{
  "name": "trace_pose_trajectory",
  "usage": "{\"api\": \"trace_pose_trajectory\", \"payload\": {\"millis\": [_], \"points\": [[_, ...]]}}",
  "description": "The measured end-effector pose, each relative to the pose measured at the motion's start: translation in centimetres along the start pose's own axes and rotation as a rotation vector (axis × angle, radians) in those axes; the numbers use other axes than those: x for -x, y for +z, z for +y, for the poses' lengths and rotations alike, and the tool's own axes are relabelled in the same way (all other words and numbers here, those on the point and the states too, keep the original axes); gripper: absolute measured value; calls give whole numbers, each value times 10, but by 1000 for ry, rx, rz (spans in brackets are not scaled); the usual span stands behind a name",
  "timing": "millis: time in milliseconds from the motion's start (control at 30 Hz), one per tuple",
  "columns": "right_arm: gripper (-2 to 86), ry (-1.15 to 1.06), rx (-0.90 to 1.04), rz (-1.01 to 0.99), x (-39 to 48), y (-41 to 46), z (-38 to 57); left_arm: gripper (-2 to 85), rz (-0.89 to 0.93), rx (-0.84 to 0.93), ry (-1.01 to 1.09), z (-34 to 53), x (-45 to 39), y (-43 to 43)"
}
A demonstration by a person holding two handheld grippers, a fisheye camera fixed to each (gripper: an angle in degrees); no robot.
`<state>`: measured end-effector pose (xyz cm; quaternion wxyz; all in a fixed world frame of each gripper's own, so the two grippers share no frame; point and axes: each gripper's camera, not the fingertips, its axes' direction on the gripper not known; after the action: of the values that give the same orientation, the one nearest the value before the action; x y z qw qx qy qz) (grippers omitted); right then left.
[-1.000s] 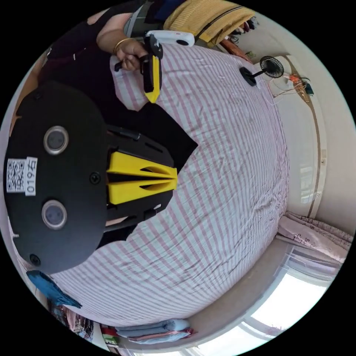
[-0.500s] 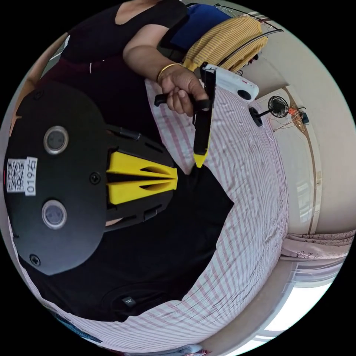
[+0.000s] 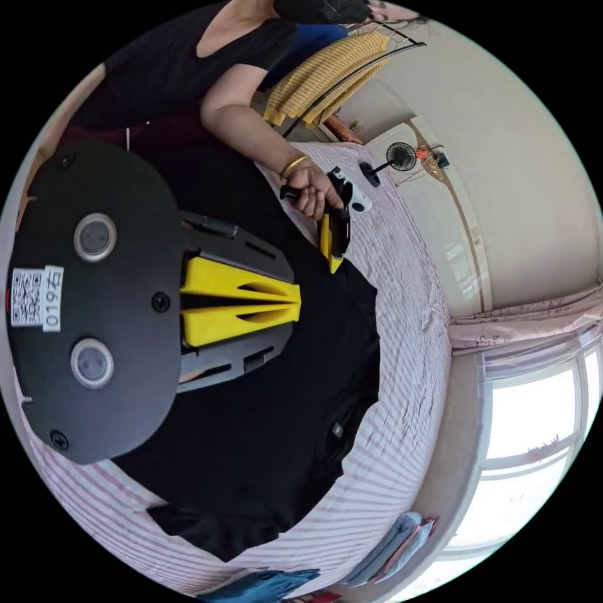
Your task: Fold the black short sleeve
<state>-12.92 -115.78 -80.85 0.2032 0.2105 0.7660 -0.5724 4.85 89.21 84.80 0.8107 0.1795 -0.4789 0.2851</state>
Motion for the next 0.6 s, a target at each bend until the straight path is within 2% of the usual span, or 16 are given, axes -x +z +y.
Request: {"api": "trace_pose_trajectory", "payload": {"millis": [367,500,600], "points": [[4,436,-112,216,-126,-96,150,21,-54,-13,34,18,-33,26],[50,698,-202,105,-213,-123,208,25,-18,-2,43,29,-45,35],[66,757,-241,19,-249,-125,228,30,-7,4,72,41,-60,41]]}}
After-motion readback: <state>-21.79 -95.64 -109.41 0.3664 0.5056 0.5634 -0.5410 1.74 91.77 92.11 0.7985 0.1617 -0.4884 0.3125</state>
